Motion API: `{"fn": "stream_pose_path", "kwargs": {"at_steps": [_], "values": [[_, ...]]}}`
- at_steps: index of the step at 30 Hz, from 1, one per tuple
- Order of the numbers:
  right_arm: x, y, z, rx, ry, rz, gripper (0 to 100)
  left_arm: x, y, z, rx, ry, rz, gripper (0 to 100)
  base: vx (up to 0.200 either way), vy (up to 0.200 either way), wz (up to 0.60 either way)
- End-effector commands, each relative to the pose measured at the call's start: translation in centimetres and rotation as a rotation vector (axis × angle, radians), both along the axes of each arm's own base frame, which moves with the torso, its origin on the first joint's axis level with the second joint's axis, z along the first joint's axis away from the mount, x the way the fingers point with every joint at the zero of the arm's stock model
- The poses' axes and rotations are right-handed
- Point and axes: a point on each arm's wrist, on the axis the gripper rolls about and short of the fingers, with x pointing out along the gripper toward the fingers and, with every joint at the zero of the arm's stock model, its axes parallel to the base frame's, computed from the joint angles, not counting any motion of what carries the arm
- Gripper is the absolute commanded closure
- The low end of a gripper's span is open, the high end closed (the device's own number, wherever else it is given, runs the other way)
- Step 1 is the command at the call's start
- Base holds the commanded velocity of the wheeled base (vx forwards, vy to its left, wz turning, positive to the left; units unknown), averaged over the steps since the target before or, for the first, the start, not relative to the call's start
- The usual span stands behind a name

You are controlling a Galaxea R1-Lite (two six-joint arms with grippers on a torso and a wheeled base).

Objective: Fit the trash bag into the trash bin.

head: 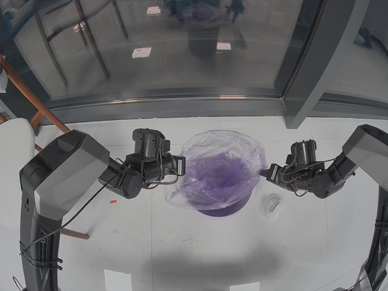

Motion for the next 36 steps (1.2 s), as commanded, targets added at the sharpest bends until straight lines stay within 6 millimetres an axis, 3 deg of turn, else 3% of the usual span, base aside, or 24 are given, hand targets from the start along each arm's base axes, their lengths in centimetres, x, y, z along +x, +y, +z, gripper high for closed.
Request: {"fn": "stream_pose_path", "kwargs": {"at_steps": [1,8,14,15,17,25,26,31,36], "values": [[-2.5,0.6,2.8,0.057,-0.013,0.032,0,0.1,0.0,-0.2,0.0,0.004,0.002,100,0.0,0.0,0.0],[-5.4,2.3,5.4,0.143,0.055,0.028,0,0.0,-0.1,-0.1,0.0,0.0,0.002,100,0.0,0.0,0.0],[-6.8,4.8,5.6,0.262,0.158,-0.016,0,0.0,-0.2,0.1,0.003,-0.006,0.012,100,0.0,0.0,0.0],[-7.5,6.4,5.3,0.302,0.204,-0.015,0,0.0,-0.2,0.1,0.002,-0.007,0.012,100,0.0,0.0,0.0],[-7.8,7.4,4.5,0.306,0.238,-0.007,0,-0.1,-0.2,0.2,0.003,-0.008,0.013,100,0.0,0.0,0.0],[-6.5,9.9,1.4,0.274,0.287,0.005,0,-0.1,-0.1,0.1,0.004,-0.005,0.013,100,0.0,0.0,0.0],[-5.8,10.3,0.1,0.252,0.291,-0.025,100,-0.1,-0.1,0.0,0.005,-0.002,0.013,100,0.0,0.0,0.0],[-5.5,9.9,-0.3,0.227,0.283,-0.063,100,-0.2,0.0,-0.2,0.012,0.002,0.026,100,0.0,0.0,0.0],[-8.5,9.1,-1.2,0.153,0.335,-0.034,100,-0.3,0.1,-0.5,0.019,0.005,0.032,100,0.0,0.0,0.0]]}}
